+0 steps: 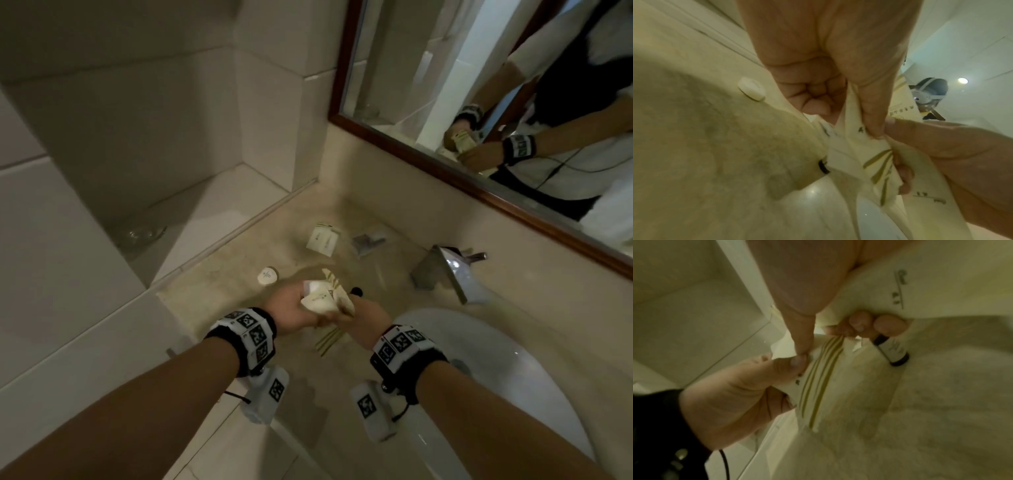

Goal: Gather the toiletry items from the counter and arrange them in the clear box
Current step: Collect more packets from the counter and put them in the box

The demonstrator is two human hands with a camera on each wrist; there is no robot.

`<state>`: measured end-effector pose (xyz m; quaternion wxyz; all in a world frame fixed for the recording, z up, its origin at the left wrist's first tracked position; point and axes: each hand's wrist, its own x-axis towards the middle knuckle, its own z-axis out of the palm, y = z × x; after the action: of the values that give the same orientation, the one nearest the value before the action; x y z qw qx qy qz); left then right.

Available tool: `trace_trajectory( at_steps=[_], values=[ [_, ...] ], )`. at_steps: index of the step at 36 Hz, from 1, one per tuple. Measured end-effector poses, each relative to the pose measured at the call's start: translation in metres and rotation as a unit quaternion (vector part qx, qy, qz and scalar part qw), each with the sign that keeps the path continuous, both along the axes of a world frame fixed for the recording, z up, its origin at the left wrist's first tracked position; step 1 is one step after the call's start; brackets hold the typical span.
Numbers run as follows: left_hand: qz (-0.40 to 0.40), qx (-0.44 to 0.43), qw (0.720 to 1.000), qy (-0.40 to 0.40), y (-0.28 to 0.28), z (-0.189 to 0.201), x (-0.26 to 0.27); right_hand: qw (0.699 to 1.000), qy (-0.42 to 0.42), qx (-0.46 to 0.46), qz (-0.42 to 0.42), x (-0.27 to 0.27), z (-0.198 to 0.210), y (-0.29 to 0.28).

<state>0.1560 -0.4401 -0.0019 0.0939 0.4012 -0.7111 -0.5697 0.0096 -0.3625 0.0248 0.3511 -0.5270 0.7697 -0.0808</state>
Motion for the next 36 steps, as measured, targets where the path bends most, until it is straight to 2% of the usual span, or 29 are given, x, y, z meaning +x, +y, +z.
trace_trajectory(
  at_steps=[5, 11, 14, 18, 21, 25, 30, 36],
  values=[
    [-0.027, 0.007, 0.999, 0.039, 0.016, 0.013, -0.032, 0.997, -0.022, -0.049, -0.064, -0.029, 0.015, 0.028],
    [-0.105, -0.003, 0.993, 0.044, 0.038, 0.024, -0.075, 0.994, -0.013, -0.067, -0.083, -0.065, 0.021, 0.066],
    [-0.148, -0.034, 0.988, 0.004, 0.056, 0.023, -0.096, 0.991, -0.027, -0.071, -0.111, -0.083, 0.022, 0.092],
    [-0.157, -0.036, 0.987, -0.023, 0.084, 0.027, -0.124, 0.986, -0.042, -0.074, -0.143, -0.106, 0.021, 0.128],
    [-0.159, -0.031, 0.987, -0.022, 0.113, 0.029, -0.154, 0.976, -0.074, -0.099, -0.181, -0.130, 0.017, 0.161],
    [-0.192, -0.042, 0.980, -0.026, 0.154, 0.030, -0.190, 0.971, -0.063, -0.111, -0.202, -0.154, 0.026, 0.206],
    [-0.247, -0.053, 0.967, -0.033, 0.210, 0.034, -0.230, 0.960, -0.064, -0.099, -0.255, -0.190, 0.017, 0.271],
    [-0.272, -0.054, 0.960, -0.040, 0.282, 0.041, -0.274, 0.940, -0.049, -0.096, -0.323, -0.228, 0.024, 0.347]
  ],
)
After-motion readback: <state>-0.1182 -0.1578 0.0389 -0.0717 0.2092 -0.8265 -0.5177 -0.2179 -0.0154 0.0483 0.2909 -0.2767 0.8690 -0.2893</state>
